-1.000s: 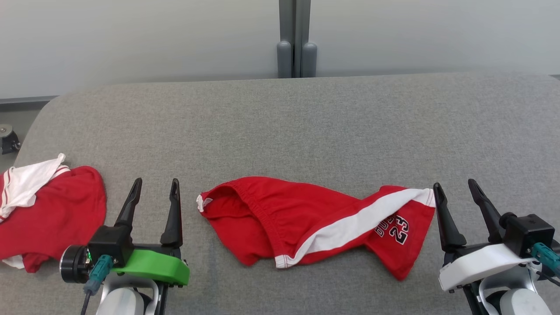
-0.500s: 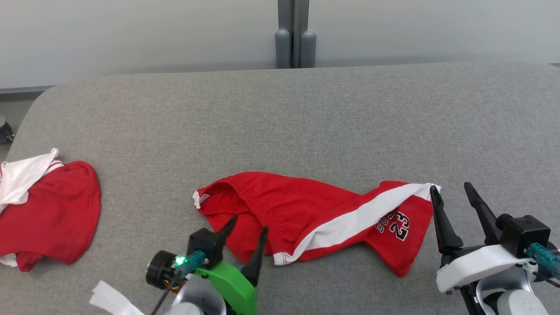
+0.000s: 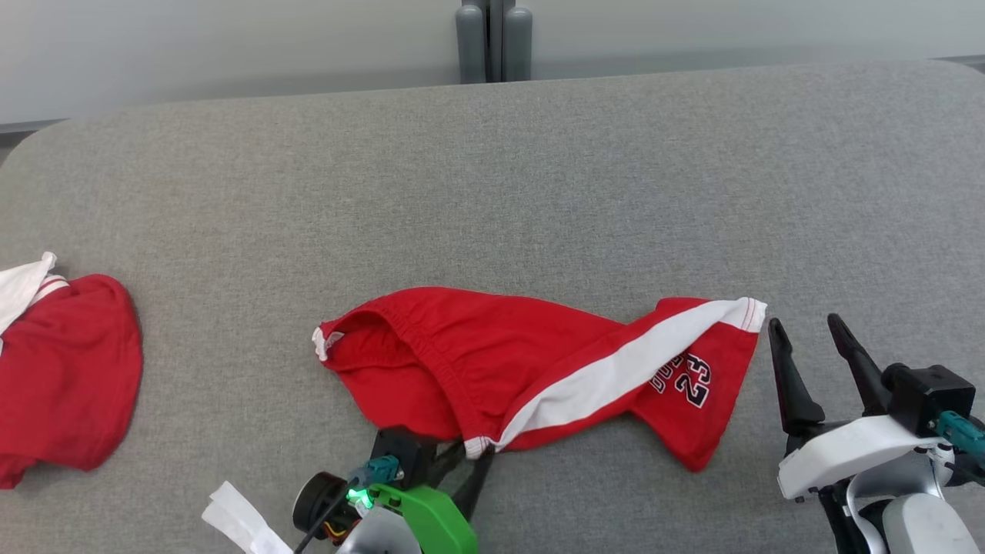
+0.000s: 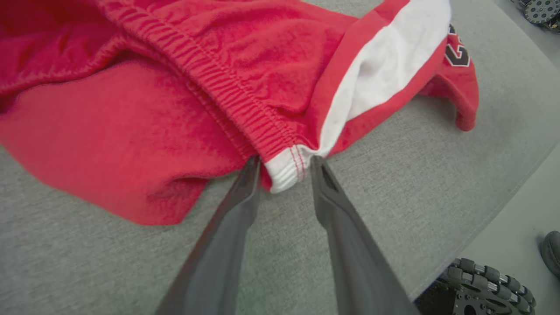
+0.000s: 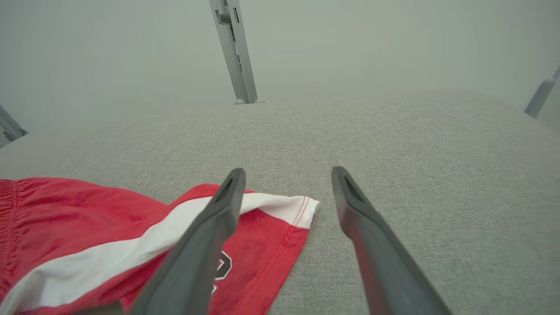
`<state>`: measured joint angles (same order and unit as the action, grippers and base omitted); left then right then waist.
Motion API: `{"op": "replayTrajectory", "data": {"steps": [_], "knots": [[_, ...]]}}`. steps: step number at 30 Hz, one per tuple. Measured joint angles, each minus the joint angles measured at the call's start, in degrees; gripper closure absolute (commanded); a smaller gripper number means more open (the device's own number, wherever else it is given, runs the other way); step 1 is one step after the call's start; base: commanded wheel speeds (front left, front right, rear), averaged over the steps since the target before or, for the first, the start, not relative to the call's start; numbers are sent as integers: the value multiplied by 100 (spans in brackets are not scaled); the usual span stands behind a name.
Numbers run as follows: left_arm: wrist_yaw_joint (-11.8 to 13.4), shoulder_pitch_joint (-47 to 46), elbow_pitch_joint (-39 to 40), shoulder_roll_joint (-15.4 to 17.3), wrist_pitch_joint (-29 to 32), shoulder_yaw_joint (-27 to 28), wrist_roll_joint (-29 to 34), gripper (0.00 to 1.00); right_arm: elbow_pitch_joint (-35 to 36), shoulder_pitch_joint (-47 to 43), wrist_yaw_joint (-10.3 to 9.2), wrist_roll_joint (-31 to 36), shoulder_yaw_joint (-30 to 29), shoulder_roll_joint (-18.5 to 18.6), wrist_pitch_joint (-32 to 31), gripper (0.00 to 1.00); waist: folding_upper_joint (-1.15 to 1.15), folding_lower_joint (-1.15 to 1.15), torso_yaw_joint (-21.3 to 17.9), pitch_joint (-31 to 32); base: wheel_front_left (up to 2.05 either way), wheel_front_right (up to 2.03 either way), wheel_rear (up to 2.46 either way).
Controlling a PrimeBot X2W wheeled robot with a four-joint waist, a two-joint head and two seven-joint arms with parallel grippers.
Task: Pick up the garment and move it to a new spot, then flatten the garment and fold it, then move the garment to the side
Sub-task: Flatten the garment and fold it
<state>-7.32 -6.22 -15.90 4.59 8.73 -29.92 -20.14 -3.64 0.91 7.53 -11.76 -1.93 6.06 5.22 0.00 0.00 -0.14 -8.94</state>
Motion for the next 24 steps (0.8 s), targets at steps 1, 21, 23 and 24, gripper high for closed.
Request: {"op": "replayTrajectory", "data": {"steps": [1,21,23,24], "knots": [[-1,-36,-24,12,-5,-3,-7,100,-113,31,0,-34,-29,44,0,0,0,0,-6,-24,0,0,0],[-7,-534,-48,138,-421,-154,-41,100,-3054,1705,0,-901,904,799,323,80,0,0,330,-543,0,0,0],[-5,-541,-22,138,-519,-154,-36,100,-3177,1780,0,-1015,1015,854,300,100,0,0,371,-562,0,0,0],[-5,-563,13,142,-589,-151,-21,100,-3208,1833,0,-1080,1055,912,405,100,0,0,397,-566,0,0,0]]}}
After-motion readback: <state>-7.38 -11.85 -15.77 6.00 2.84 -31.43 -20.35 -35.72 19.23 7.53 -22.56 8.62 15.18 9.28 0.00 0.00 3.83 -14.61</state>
